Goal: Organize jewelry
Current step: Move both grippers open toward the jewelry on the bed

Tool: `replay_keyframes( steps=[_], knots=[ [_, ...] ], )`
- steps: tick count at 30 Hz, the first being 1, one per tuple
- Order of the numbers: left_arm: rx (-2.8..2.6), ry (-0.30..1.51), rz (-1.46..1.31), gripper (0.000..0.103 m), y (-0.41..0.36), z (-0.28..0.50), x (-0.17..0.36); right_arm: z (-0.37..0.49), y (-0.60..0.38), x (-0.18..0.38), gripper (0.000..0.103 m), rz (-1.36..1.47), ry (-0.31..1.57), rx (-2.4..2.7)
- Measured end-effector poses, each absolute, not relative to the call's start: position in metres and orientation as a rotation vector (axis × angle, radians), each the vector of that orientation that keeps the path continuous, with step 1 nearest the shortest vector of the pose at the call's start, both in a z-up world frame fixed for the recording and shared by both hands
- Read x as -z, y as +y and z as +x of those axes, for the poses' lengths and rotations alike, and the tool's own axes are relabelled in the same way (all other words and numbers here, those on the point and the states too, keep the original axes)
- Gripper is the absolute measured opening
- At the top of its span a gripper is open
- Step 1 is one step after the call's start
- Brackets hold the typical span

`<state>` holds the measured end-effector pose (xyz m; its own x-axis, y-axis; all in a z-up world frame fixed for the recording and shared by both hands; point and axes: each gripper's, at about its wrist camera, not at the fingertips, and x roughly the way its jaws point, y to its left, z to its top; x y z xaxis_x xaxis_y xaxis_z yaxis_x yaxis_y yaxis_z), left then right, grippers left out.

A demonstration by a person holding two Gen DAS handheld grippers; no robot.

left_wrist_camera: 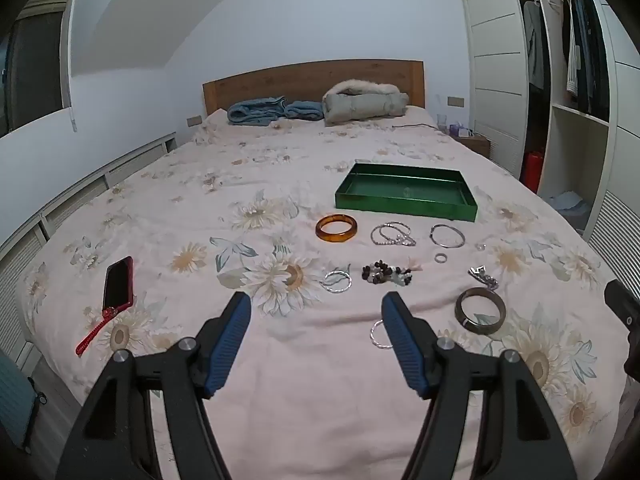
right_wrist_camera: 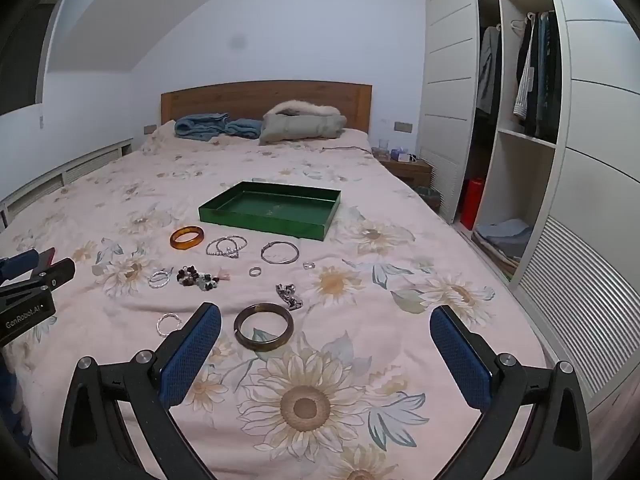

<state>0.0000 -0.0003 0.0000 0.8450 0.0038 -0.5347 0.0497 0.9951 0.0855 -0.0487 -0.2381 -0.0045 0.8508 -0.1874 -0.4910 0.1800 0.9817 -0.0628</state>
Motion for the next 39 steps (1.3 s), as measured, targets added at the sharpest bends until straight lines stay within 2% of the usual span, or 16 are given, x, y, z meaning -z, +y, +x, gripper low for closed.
replay_keyframes(
  steps=[14,33,39],
  knots=[
    [0.011,0.545,0.137,0.066,-0.007,-0.014,0.016,-0.039,-0.236,0.019,0.103,-0.004,0.546,0.157],
    [0.021,0.614,0.149,0.066,-0.01,0.011,0.026,-0.03,-0.232,0.03,0.102,0.0,0.557,0.129],
    [0.029,0.632,0.166,0.066,-0.011,0.016,0.03,-0.024,-0.231,0.035,0.097,0.006,0.573,0.114]
  ],
)
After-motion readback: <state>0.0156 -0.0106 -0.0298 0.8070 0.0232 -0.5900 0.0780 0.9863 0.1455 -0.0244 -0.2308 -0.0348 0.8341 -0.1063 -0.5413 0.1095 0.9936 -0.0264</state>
